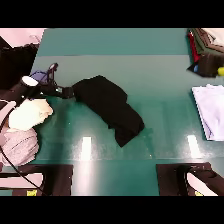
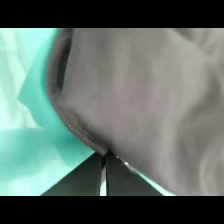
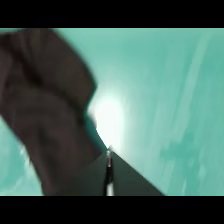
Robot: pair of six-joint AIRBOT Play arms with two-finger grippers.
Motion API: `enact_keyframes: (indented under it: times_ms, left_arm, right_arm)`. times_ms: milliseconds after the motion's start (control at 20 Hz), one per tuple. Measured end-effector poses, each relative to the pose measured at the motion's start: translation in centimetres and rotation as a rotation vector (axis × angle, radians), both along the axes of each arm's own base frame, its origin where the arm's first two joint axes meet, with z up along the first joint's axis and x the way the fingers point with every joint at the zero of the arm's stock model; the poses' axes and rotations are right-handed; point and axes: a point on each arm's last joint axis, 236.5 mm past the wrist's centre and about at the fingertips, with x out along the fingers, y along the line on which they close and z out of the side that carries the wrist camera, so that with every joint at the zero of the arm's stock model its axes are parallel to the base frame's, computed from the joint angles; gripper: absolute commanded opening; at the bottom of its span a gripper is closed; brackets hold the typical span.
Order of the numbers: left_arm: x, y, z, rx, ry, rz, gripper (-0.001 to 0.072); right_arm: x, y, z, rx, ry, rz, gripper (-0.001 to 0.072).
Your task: Fold the shirts.
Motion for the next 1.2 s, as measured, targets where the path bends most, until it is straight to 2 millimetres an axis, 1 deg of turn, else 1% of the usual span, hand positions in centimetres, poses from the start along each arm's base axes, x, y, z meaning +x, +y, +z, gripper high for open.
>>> enact_keyframes:
  times_ms: [50,100,200,250,300,350,450,550,750,800,850,900,950,1050,1100,1150,1200]
  left_arm:
    - [0.4,0.1,1.4,0.01,-0.031,-0.014,0.0023]
    - [0.6,0.0,3.0,0.019,-0.062,-0.03,0.0024]
    - [0.8,-0.1,5.4,0.028,-0.103,-0.056,0.0024]
    - [0.8,-0.1,6.3,0.032,-0.121,-0.065,0.0024]
    - [0.8,-0.2,6.9,0.034,-0.128,-0.074,0.0024]
    - [0.6,-0.3,7.3,0.035,-0.13,-0.083,0.0024]
    - [0.3,-0.4,7.8,0.035,-0.13,-0.098,0.0024]
    - [-0.1,-0.6,8.0,0.033,-0.123,-0.11,0.0024]
    - [-0.4,-0.7,8.2,0.023,-0.105,-0.111,0.0023]
    - [-0.5,-0.8,8.2,0.022,-0.101,-0.112,0.0024]
    - [-0.6,-0.8,8.2,0.021,-0.097,-0.114,0.0024]
    - [-0.8,-0.9,8.1,0.019,-0.091,-0.118,0.0023]
    - [-0.9,-0.9,8.1,0.017,-0.086,-0.12,0.0023]
    - [-1.1,-0.8,8.4,0.024,-0.089,-0.125,0.0023]
    - [-1.0,-0.6,9.0,0.035,-0.098,-0.123,0.0023]
    - [-1.0,-0.3,9.9,0.054,-0.118,-0.121,0.0023]
    - [-0.8,0.2,11.4,0.083,-0.156,-0.118,0.0023]
  right_arm:
    - [-1.0,0.5,-2.2,0.019,0.065,0.013,0.0497]
    - [-2.1,1.1,-4.4,0.043,0.128,0.023,0.0499]
    - [-4.3,2.8,-9.3,0.126,0.263,0.037,0.0499]
    - [-5.4,3.8,-11.7,0.183,0.325,0.034,0.0499]
    - [-6.2,4.9,-13.7,0.238,0.371,0.034,0.0499]
    - [-7.0,6.1,-15.5,0.297,0.404,0.033,0.0499]
    - [-8.1,8.0,-18.4,0.367,0.434,0.024,0.0498]
    - [-8.7,9.6,-20.5,0.395,0.431,0.017,0.0497]
    - [-8.6,12.2,-22.6,0.4,0.385,0.021,0.0493]
    - [-8.5,12.7,-23.0,0.395,0.387,0.025,0.0395]
    - [-8.5,13.4,-23.5,0.388,0.395,0.034,0.0253]
    - [-8.3,14.0,-23.8,0.381,0.399,0.046,0.0084]
    - [-8.0,14.6,-24.0,0.37,0.401,0.062,0.002]
    - [-7.4,15.5,-23.7,0.34,0.385,0.105,0.0019]
    - [-6.9,15.7,-23.2,0.323,0.368,0.13,0.0019]
    - [-6.4,15.8,-22.2,0.304,0.34,0.154,0.0018]
    - [-5.6,15.6,-20.8,0.288,0.302,0.168,0.0018]
